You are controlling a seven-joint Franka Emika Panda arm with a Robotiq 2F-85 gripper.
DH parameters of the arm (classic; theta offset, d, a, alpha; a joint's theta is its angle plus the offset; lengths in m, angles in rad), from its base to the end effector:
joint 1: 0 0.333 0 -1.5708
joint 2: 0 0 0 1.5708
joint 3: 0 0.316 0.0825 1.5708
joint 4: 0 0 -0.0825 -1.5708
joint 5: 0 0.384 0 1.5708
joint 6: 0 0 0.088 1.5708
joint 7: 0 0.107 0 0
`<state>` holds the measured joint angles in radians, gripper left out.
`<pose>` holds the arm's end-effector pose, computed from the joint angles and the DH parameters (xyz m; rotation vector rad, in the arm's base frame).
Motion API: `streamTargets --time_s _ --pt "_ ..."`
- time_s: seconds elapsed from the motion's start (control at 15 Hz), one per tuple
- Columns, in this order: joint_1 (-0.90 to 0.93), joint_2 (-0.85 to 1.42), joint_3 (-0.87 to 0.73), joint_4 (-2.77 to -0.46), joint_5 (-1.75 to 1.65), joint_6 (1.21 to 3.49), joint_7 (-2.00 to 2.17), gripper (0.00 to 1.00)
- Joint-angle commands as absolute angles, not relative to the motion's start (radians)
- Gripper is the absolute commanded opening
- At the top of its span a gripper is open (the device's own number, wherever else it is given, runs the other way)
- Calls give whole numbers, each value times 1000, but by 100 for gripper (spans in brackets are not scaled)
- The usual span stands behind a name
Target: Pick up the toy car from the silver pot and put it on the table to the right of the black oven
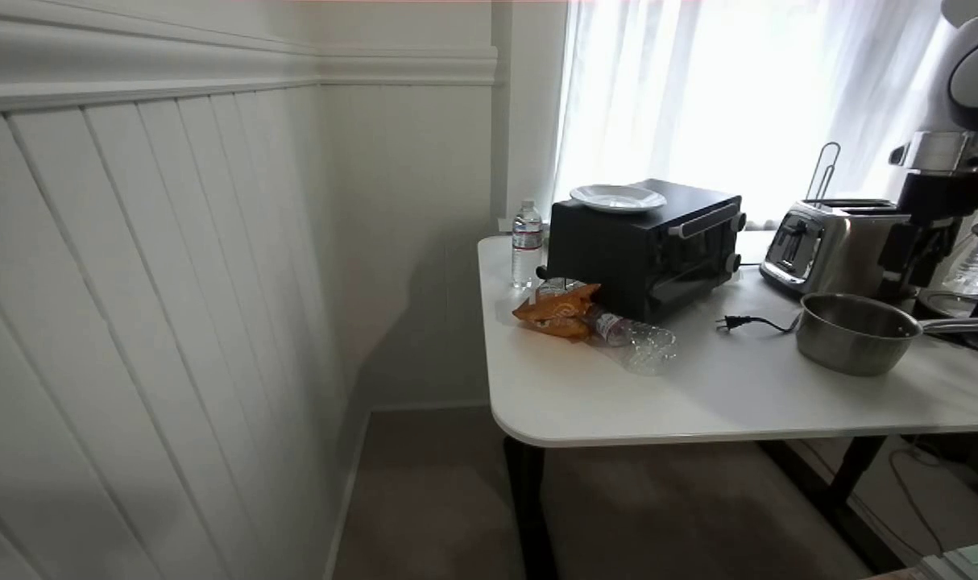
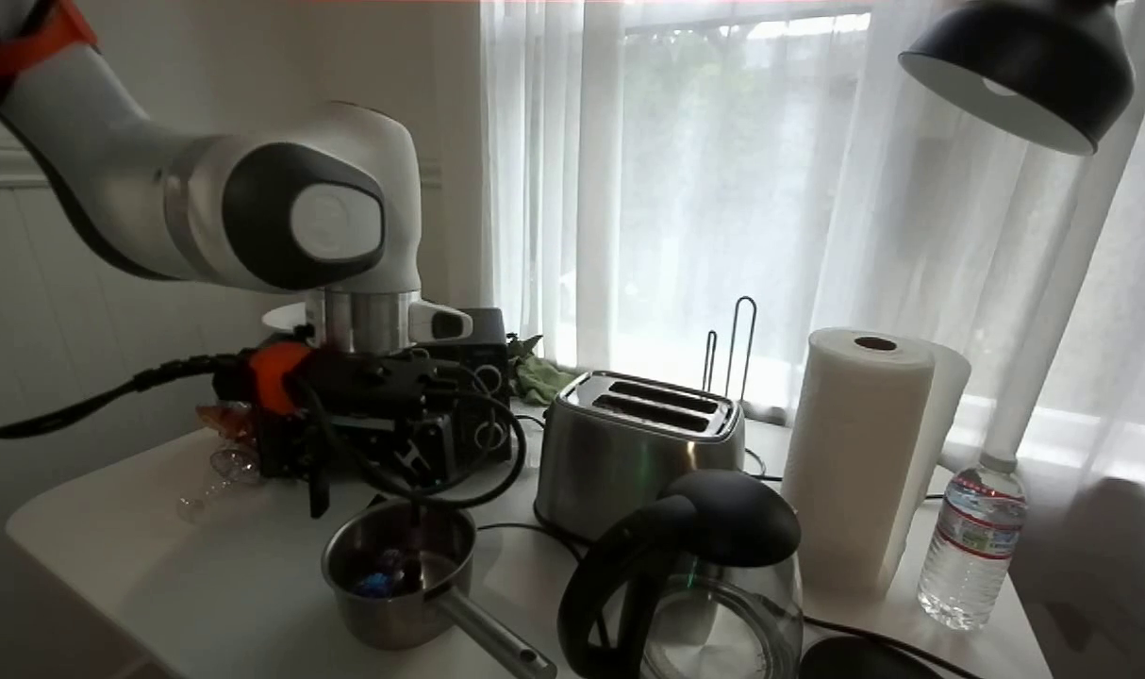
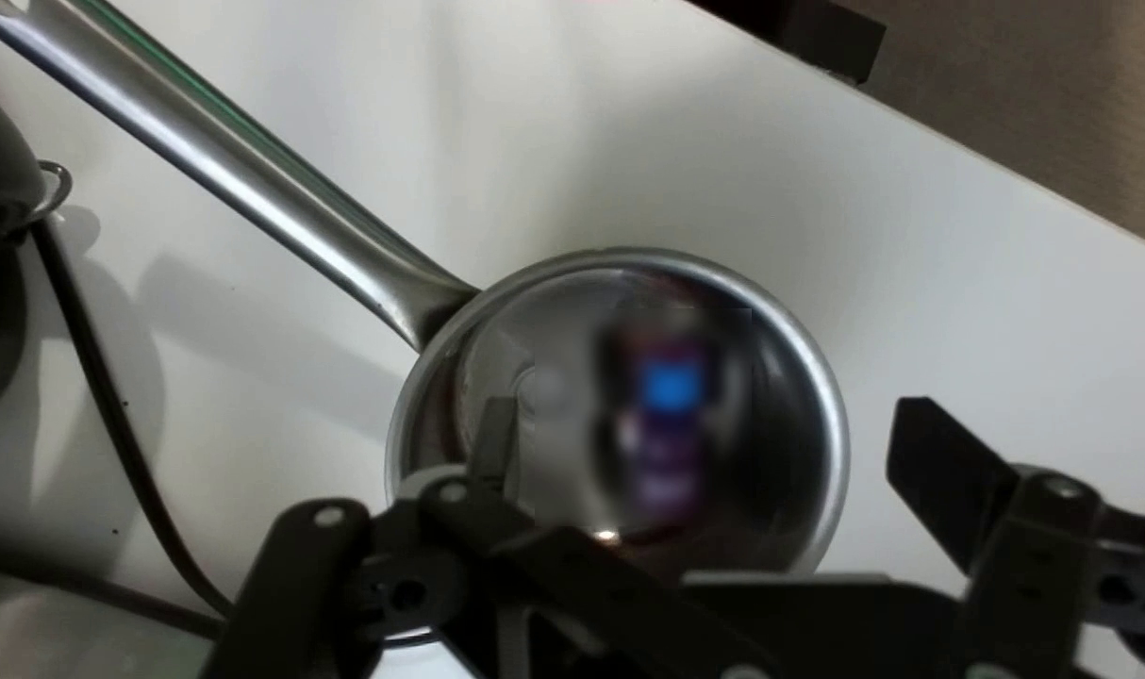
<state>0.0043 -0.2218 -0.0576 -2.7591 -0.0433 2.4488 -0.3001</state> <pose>0.3747 -0.0188 0.2758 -3.1048 -0.4428 0.1406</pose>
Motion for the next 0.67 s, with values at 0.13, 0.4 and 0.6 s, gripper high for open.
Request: streamTargets --time_s 0.13,0.4,0.6 --pt "3 -151 -51 -2757 -52 2526 -300 100" --pt "2 -137 -50 -2755 -54 2535 -300 100" --pt "6 -90 -46 -2751 -55 2582 -306 100"
